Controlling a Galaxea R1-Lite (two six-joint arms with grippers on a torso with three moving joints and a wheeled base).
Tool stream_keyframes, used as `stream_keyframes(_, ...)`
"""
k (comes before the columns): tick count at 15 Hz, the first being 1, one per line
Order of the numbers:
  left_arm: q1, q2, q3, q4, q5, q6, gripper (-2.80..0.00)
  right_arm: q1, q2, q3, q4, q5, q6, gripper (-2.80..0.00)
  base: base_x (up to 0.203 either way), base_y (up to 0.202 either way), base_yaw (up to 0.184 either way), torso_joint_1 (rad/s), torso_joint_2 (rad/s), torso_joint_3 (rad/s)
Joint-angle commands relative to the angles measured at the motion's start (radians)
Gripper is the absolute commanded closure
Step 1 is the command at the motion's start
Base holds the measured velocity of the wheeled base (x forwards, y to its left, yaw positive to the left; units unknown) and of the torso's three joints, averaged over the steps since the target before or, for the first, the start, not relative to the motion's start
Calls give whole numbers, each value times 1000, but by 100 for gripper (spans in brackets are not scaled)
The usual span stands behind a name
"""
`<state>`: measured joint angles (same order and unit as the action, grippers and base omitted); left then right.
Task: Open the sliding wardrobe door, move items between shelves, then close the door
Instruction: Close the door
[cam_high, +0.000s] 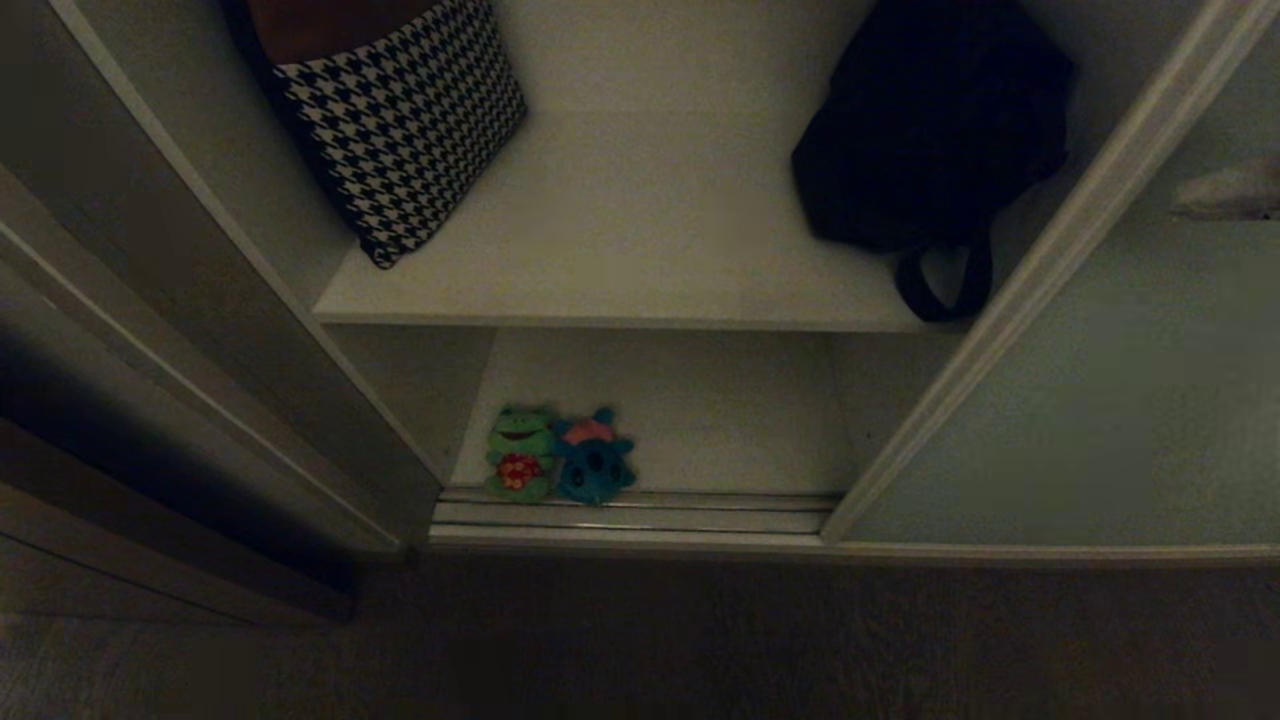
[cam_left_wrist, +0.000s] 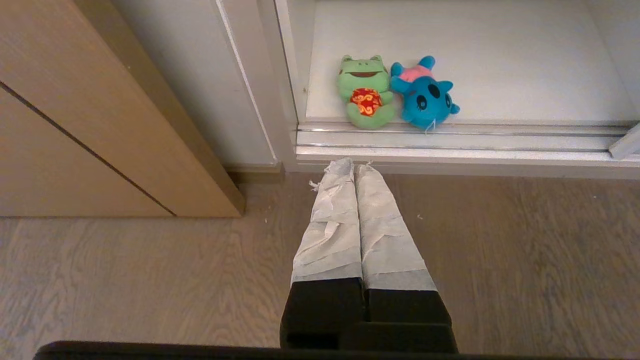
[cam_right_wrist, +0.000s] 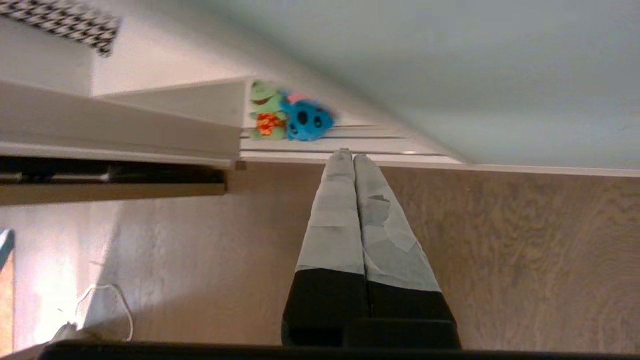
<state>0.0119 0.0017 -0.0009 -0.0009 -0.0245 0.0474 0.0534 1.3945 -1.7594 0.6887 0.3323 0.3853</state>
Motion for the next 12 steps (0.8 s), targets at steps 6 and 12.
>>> stream_keyframes(6,0,1,-1,-1,0,0,0,-1,67,-48,5,-21,3,0,0,0,0,0,0,0)
stream_keyframes(12,0,1,-1,-1,0,0,0,106,75,-66,4,-59,1,0,0,0,0,0,0,0)
